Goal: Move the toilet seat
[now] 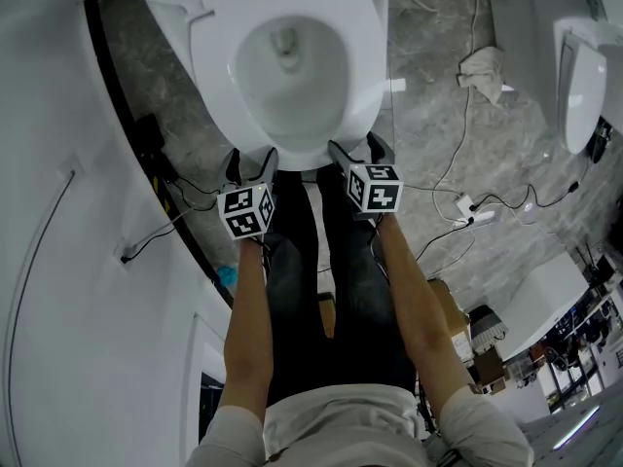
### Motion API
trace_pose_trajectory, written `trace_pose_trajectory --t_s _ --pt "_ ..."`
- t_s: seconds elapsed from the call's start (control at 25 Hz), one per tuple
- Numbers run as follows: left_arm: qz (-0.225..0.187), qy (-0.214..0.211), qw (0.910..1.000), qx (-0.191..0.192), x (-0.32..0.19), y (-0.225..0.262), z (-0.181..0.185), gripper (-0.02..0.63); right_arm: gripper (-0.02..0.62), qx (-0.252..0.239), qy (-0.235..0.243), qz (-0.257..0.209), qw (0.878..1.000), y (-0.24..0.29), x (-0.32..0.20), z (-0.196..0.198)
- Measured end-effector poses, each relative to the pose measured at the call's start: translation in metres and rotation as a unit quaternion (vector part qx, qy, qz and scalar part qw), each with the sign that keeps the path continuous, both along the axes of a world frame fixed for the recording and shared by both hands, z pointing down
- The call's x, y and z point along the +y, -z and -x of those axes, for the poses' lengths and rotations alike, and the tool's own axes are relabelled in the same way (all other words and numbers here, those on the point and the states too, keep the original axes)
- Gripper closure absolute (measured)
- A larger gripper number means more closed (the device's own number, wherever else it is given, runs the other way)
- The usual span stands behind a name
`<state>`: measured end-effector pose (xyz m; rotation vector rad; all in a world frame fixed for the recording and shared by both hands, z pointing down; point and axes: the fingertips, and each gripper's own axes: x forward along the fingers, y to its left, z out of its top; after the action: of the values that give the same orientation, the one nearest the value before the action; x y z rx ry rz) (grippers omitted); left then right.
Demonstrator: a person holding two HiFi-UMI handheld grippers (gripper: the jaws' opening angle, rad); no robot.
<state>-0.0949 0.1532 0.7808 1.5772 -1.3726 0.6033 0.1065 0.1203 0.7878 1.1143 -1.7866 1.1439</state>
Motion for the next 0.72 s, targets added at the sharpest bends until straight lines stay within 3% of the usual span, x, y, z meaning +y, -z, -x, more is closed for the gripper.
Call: trace_pose_trajectory --t_s 0.24,0.72 --pt "0.002 0.006 0.9999 0.014 0.001 -0.002 -0.002 0.25 0.202 -0.011 -0.017 0.011 1.0 -0.002 0.001 0.0" --pt "0.008 0.008 0.9999 0.003 0.002 0.002 -0.005 0.248 0.202 -0.017 -0.014 -0.01 1.0 0.008 0.004 0.004"
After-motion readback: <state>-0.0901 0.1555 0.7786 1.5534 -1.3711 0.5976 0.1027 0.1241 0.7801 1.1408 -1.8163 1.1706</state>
